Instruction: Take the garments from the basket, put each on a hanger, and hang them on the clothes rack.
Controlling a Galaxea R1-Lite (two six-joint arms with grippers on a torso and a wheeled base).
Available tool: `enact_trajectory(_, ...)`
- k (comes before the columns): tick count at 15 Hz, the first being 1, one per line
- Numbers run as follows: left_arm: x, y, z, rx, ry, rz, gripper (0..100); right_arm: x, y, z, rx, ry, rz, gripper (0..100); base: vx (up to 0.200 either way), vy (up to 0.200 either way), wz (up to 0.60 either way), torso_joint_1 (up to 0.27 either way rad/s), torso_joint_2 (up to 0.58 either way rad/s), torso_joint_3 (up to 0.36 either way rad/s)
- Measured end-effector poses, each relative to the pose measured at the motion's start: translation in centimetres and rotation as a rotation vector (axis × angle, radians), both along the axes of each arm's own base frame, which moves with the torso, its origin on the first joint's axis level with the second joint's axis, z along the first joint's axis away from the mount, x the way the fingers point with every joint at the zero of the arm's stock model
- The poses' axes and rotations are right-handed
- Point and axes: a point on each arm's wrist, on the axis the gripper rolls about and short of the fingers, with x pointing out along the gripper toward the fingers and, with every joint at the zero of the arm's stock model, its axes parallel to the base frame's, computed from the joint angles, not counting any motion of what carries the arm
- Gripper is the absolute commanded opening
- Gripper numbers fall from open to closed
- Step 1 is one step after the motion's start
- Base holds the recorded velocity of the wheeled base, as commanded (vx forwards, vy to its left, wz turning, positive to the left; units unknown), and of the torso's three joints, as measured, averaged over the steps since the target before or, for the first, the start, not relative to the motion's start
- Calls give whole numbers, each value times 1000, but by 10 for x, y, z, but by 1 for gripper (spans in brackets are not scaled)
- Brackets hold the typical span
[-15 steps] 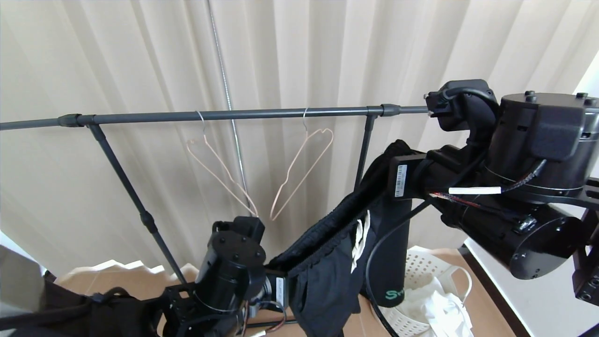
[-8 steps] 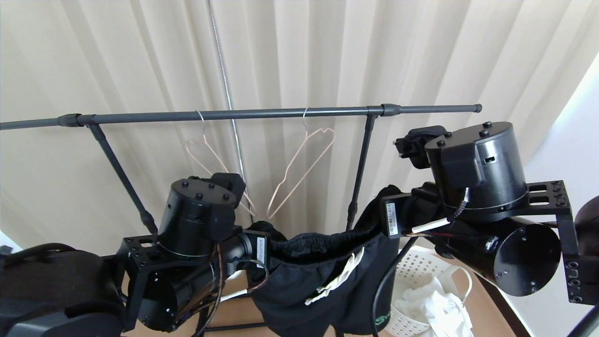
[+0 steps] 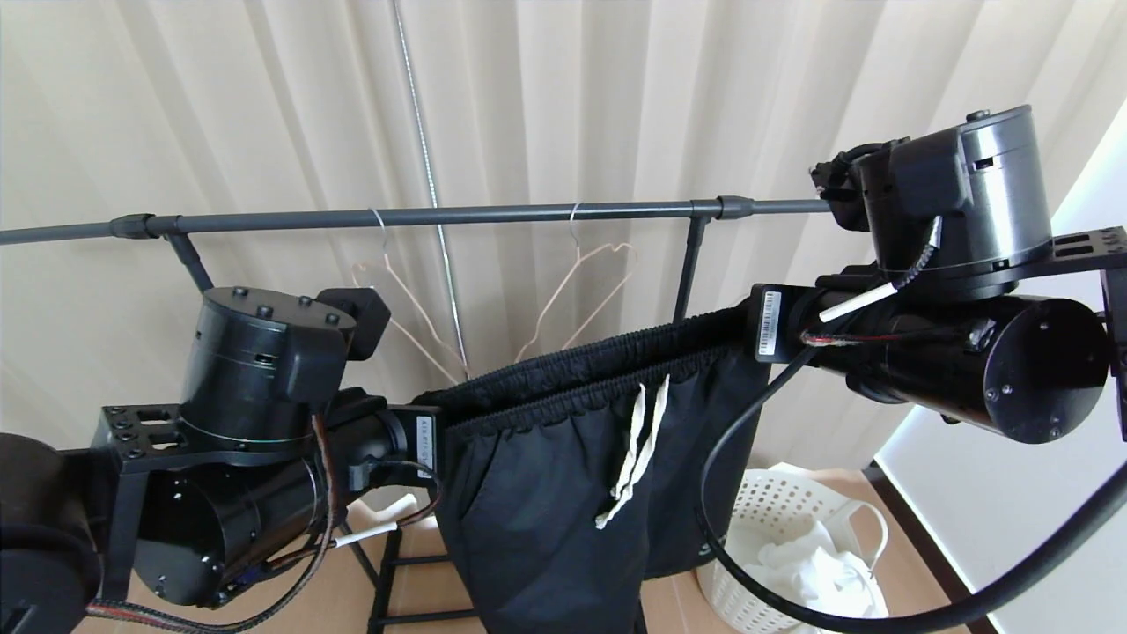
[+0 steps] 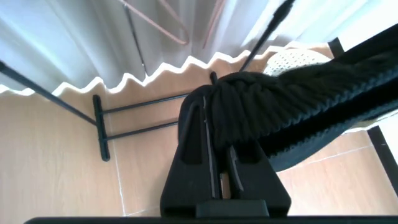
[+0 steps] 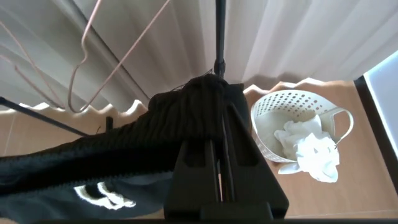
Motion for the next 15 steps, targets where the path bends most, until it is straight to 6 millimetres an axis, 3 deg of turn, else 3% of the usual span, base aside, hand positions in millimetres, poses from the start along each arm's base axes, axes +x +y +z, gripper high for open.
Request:
enact_trajectory(4,-5,13,3,-8,-8,22,0,11,-16,3,18,4,-33,0,0,0,0,0,0,0)
enact_trajectory(8,4,6,15,-36,-34,-23,0,4,-23,1,-61,20,-13,0,0,0,0,0,0,0)
enact_trajectory(15,60,-36,45,-153,-87,-180,0,-69,-16,-16,-316,141,272,0,0,0,0,0,0,0)
